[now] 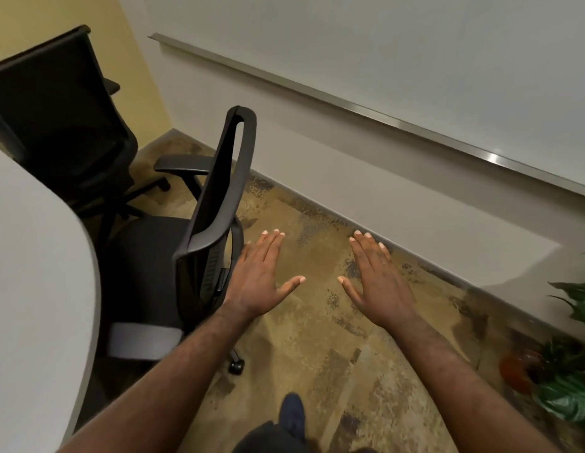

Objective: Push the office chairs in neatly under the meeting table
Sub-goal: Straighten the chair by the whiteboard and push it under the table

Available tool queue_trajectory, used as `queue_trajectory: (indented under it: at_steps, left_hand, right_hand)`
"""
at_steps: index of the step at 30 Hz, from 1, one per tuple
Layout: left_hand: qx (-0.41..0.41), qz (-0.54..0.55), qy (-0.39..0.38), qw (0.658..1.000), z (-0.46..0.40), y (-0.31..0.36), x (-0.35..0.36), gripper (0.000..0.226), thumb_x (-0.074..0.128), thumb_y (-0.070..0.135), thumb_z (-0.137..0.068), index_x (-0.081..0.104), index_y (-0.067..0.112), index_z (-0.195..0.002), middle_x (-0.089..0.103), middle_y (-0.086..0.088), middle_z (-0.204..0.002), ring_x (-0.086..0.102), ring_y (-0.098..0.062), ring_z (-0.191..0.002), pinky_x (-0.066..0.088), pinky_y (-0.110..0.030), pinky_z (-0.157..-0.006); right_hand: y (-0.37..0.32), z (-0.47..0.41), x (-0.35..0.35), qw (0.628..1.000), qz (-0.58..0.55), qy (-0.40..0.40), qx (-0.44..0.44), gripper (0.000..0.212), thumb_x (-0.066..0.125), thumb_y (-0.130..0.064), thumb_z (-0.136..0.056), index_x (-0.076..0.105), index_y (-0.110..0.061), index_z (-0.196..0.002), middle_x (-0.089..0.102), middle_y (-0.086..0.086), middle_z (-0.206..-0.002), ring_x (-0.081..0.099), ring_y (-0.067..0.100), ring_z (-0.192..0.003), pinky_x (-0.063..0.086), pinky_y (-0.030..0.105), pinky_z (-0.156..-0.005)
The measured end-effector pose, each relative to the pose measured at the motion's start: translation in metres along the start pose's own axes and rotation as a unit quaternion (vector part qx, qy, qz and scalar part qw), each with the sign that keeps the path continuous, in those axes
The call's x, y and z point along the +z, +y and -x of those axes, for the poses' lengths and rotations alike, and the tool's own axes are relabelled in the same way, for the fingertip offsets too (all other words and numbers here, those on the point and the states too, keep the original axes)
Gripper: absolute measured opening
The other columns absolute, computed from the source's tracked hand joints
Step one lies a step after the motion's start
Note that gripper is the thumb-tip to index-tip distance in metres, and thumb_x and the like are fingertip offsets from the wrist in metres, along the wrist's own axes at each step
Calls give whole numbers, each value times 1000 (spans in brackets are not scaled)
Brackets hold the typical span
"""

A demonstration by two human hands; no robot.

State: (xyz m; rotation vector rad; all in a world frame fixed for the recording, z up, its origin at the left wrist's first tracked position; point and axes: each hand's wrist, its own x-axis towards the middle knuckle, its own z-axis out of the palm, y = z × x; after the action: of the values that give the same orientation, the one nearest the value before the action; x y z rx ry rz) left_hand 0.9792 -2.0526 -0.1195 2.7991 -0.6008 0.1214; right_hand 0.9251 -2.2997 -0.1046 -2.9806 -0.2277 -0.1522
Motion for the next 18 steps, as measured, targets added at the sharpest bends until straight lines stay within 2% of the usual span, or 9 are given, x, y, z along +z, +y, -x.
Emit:
queue_trajectory:
  at_steps: [5,9,13,18]
  left_hand:
    - [-26,15,0,1000,-54,-1,9,95,35,77,-83,16,15,-153,19,-2,-160,8,-16,-148,13,-44,-119]
    - [-59,-4,5,998,-92,0,21,94,34,77,-83,16,17,-153,18,-1,-161,8,-16,-148,12,-42,-119]
    - [-105,-21,8,994,-131,13,33,95,31,79,-83,11,19,-154,12,1,-162,4,-13,-148,3,-38,-119]
    - [-154,-22,38,987,-170,29,36,94,39,75,-83,20,16,-153,20,-1,-160,10,-15,-148,10,-42,-120]
  right_hand:
    - [37,-53,5,1000,-8,-8,-15,76,37,-54,-95,7,-14,-152,4,6,-160,-3,16,-146,0,34,-117]
    - [69,-100,12,999,-6,-22,-48,76,34,-56,-95,8,-13,-153,7,7,-160,-1,18,-147,2,36,-118]
    - [101,-148,15,995,-16,-31,-92,76,35,-55,-95,8,-13,-153,6,7,-160,-3,18,-147,-3,35,-117]
    - [134,-205,9,987,-20,-34,-155,76,37,-53,-96,8,-12,-153,6,8,-160,-2,19,-147,-2,36,-118]
